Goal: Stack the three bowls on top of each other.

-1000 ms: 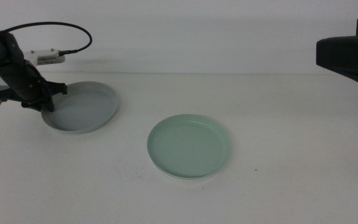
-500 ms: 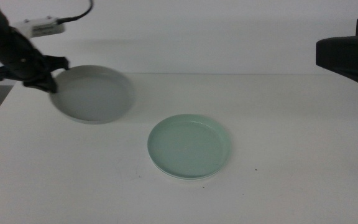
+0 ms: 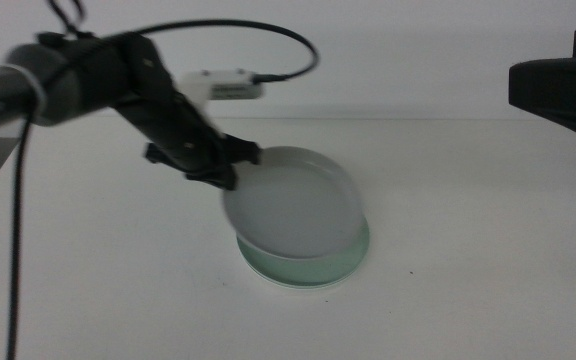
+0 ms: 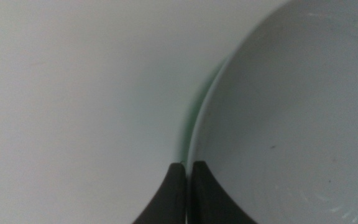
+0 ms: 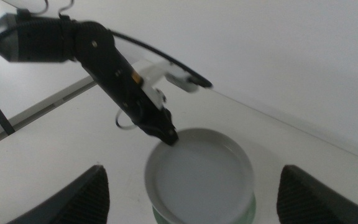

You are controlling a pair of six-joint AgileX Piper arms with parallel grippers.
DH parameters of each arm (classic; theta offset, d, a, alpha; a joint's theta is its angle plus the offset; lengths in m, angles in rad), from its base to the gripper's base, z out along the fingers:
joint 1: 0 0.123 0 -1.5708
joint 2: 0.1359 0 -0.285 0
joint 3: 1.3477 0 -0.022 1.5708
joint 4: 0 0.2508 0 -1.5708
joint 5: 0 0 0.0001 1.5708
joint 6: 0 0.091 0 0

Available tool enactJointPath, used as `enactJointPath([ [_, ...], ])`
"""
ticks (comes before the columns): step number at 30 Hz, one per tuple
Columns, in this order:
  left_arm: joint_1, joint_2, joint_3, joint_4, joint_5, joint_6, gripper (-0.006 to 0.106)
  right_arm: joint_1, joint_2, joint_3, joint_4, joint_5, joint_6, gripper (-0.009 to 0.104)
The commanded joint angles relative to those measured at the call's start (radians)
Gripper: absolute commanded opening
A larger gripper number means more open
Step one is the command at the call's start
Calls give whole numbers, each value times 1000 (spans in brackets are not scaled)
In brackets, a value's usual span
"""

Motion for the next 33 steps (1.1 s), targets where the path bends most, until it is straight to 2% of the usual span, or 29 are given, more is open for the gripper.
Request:
enactJointPath([
  [1,-43,13,5,-6,-54,-38,-2,-2,-3,4,-1,-8,-8,91],
  [8,-66,67,5,-9,-82,-65,-2,-2,-3,4,-1,-8,-8,91],
  [11,-66,69,5,23,-78,-58,-1,-2,-3,4,-1,-8,-8,91],
  [15,-55,67,3,46,-48,-53,5,-2,-3,4,-1,-8,-8,91],
  [20,-38,63,3,15,-23,31,27,-2,-3,4,-1,-8,-8,91],
  [23,-15,35,3,-38,39,76,51,-2,-3,4,-1,-8,-8,91],
  [27,17,-76,13,-64,75,102,94,-2,-3,4,-1,-8,-8,91],
  [30,34,-214,55,-67,70,102,94,-2,-3,4,-1,-8,-8,91],
  [33,36,-396,152,6,-7,45,94,-2,-3,4,-1,-8,-8,91],
])
